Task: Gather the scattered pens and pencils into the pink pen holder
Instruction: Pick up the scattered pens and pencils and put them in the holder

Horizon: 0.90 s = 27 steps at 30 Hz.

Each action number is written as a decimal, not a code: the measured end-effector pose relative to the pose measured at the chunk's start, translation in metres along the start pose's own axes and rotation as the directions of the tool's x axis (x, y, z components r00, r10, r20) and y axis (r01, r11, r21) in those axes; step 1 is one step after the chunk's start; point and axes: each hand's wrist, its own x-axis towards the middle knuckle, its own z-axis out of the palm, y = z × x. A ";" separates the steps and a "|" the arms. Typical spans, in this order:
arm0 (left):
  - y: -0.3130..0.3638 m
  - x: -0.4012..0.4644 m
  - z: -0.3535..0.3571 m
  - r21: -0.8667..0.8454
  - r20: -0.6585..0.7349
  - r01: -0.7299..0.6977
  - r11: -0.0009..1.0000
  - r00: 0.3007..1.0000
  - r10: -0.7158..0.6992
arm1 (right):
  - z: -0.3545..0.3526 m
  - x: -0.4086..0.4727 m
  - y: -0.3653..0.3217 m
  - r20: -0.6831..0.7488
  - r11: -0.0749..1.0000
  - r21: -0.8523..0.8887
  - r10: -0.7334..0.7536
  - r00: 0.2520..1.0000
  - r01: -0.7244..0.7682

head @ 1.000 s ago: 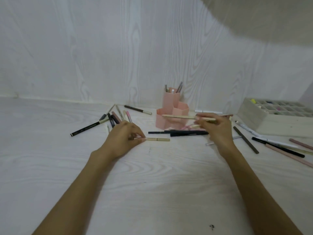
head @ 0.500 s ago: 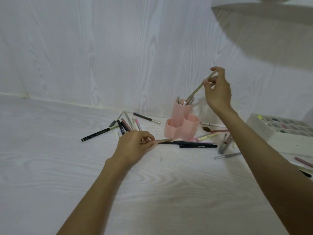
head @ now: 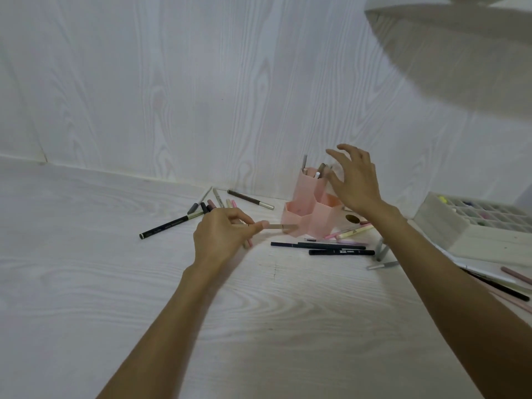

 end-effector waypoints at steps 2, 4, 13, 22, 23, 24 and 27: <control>0.000 0.000 0.000 0.014 -0.035 0.017 1.000 0.999 -0.016 | -0.007 -0.018 0.007 -0.085 0.996 0.091 0.008 0.996 0.000; 0.000 0.001 0.000 -0.022 -0.062 0.023 0.999 0.998 -0.025 | -0.008 -0.048 0.014 -0.144 0.978 0.208 0.052 0.988 -0.021; 0.010 -0.001 -0.002 -0.292 -0.030 -0.070 0.954 0.997 0.064 | 0.031 -0.136 0.031 0.275 0.968 0.212 0.069 0.959 -0.131; 0.099 0.040 -0.029 -0.232 -0.188 -0.275 0.933 0.954 0.234 | 0.027 -0.136 0.028 0.208 0.986 0.166 -0.034 0.977 -0.002; 0.118 0.049 -0.033 -0.200 -0.208 -0.325 0.924 0.936 0.284 | 0.027 -0.137 0.027 0.199 0.986 0.167 -0.039 0.979 0.005; 0.135 0.057 -0.036 -0.148 -0.210 -0.372 0.916 0.917 0.339 | 0.027 -0.137 0.027 0.191 0.985 0.174 -0.043 0.981 0.009; 0.173 0.079 -0.029 0.116 -0.102 -0.472 0.874 0.870 0.483 | 0.026 -0.137 0.024 0.185 0.985 0.170 -0.048 0.982 0.016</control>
